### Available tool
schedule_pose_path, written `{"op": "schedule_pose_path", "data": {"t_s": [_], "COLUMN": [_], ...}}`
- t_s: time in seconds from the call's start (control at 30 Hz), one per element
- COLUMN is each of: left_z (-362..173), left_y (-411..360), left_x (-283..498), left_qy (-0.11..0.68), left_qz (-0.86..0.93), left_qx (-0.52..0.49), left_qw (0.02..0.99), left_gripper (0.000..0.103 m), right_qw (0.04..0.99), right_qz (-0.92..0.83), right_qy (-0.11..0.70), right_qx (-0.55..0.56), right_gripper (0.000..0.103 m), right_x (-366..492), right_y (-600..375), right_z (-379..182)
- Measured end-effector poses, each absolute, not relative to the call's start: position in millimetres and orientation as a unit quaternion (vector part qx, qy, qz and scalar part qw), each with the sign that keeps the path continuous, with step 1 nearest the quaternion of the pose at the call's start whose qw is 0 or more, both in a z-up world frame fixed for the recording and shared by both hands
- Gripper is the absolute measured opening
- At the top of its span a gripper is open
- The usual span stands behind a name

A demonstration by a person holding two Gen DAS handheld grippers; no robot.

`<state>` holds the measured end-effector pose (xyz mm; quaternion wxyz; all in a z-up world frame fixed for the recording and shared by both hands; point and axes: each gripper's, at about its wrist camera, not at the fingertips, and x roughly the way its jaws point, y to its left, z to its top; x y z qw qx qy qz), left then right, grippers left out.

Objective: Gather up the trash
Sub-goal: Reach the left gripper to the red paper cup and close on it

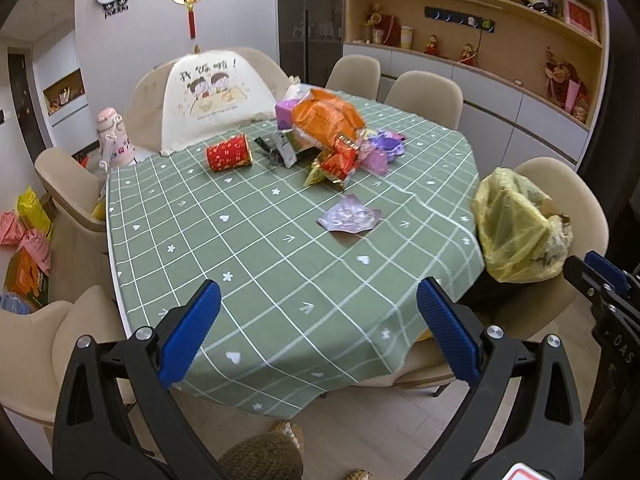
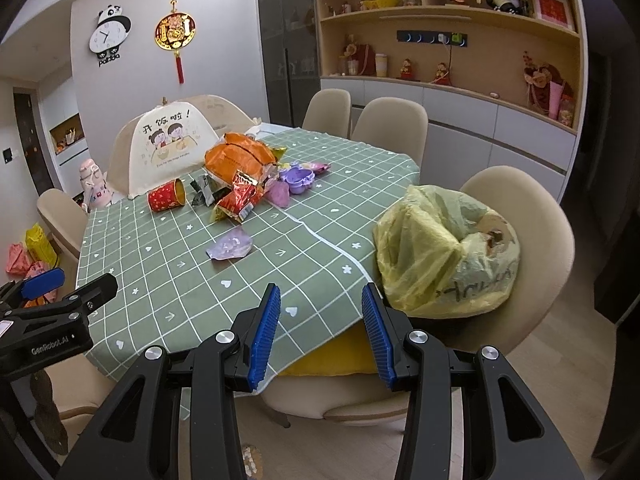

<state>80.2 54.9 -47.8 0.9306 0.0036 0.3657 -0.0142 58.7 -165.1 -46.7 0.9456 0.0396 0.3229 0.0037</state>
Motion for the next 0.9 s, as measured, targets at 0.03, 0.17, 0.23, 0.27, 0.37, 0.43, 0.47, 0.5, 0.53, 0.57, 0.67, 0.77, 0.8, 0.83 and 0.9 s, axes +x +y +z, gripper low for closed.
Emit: {"op": "schedule_pose_path", "data": {"t_s": [0.03,0.17,0.23,0.27,0.37,0.43,0.47,0.5,0.53,0.57,0.67,0.77,0.8,0.83,0.9], "left_z": [-51.1,-61.0,-66.2,-68.7,-74.8,-78.2,-79.8,-81.3,-83.0,-86.5,-94.1,-97.0,-96.8,-96.5,-95.2], "left_y": [61.8,87.4,99.0,104.9,124.4,140.4,150.4,158.6,166.4,178.1,200.6,223.3,227.1,229.1,227.3], "left_x": [89.1,122.1,141.7,151.3,181.2,202.5,216.5,228.6,241.5,262.7,310.9,359.5,373.9,384.9,411.9], "left_qy": [0.371,0.383,0.387,0.389,0.392,0.388,0.382,0.378,0.378,0.382,0.405,0.417,0.419,0.418,0.415], "left_qz": [-0.015,-0.015,-0.023,-0.030,-0.054,-0.064,-0.065,-0.065,-0.065,-0.064,-0.055,-0.036,-0.032,-0.029,-0.021], "left_qx": [0.002,0.000,0.004,0.007,0.010,0.007,0.008,0.009,0.009,0.013,0.014,-0.023,-0.037,-0.048,-0.060], "left_qw": [0.928,0.924,0.922,0.921,0.918,0.919,0.922,0.923,0.924,0.922,0.913,0.908,0.907,0.907,0.907], "left_gripper": [0.094,0.094,0.094,0.094,0.094,0.094,0.094,0.094,0.094,0.094,0.094,0.094,0.094,0.094,0.094], "right_qw": [0.945,0.941,0.939,0.937,0.934,0.933,0.931,0.930,0.929,0.927,0.923,0.917,0.915,0.911,0.907], "right_qz": [0.004,0.005,0.006,0.006,0.002,-0.004,-0.010,-0.015,-0.018,-0.025,-0.045,-0.062,-0.067,-0.072,-0.080], "right_qy": [0.325,0.336,0.342,0.346,0.354,0.358,0.362,0.365,0.367,0.371,0.379,0.390,0.395,0.403,0.410], "right_qx": [0.039,0.039,0.040,0.041,0.043,0.043,0.041,0.041,0.041,0.042,0.047,0.053,0.053,0.052,0.047], "right_gripper": [0.041,0.041,0.041,0.041,0.041,0.041,0.041,0.041,0.041,0.041,0.041,0.041,0.041,0.041,0.041], "right_x": [64.4,93.9,107.2,115.6,138.3,150.1,157.2,162.2,166.1,171.6,182.8,188.6,189.9,192.1,195.0], "right_y": [-161.6,-144.1,-135.8,-130.5,-115.1,-106.9,-101.9,-98.3,-95.5,-91.7,-82.0,-76.5,-74.9,-73.3,-72.3], "right_z": [-48.1,-54.7,-57.2,-58.9,-61.9,-62.3,-62.4,-62.3,-62.2,-61.8,-60.7,-63.1,-64.5,-66.2,-68.2]}}
